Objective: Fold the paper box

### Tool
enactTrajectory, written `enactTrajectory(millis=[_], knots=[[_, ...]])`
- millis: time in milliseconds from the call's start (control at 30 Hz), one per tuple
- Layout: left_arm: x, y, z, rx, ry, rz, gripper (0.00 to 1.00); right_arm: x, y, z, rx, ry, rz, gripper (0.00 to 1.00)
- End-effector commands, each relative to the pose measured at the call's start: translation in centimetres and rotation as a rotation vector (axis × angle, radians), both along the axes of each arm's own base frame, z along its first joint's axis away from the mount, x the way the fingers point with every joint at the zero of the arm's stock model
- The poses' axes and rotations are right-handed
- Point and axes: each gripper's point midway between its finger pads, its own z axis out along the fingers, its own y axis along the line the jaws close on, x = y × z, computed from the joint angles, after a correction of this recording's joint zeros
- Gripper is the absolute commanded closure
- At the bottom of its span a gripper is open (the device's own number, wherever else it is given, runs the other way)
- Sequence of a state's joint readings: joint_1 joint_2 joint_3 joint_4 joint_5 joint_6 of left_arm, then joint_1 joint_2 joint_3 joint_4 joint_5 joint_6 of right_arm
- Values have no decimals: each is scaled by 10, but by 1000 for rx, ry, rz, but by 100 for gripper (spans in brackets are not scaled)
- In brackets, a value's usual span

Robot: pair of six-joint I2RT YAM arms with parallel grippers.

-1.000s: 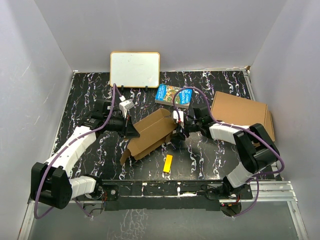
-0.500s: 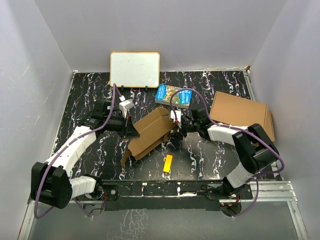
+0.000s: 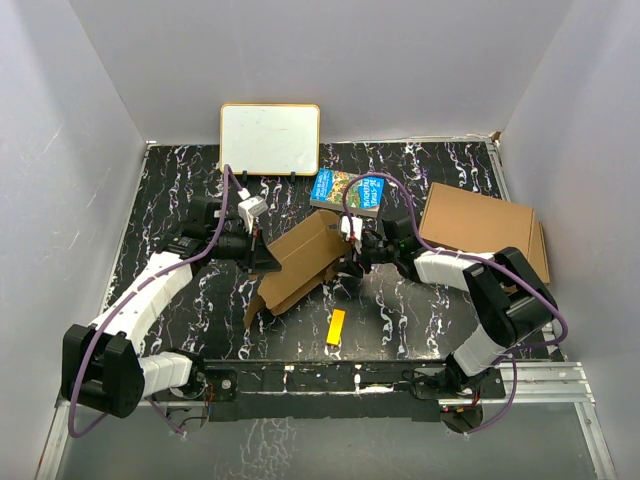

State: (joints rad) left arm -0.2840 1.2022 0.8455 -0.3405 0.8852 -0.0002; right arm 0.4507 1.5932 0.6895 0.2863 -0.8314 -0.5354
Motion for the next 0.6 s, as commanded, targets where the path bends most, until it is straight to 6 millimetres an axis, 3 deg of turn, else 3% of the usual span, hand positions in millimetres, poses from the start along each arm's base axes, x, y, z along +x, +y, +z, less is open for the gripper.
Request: enactTrajectory(millis=[0,367,567], knots=[[-6,-6,16,-55,-31,-42,100,5,10,15,65,-56,11,59],[-4,-6,14,-58,-20,-36,100,9,10,14,93,-43,-34,70],[-2,-5,13,-56,-16,-26,100,10,11,14,103,-31,-44,85]])
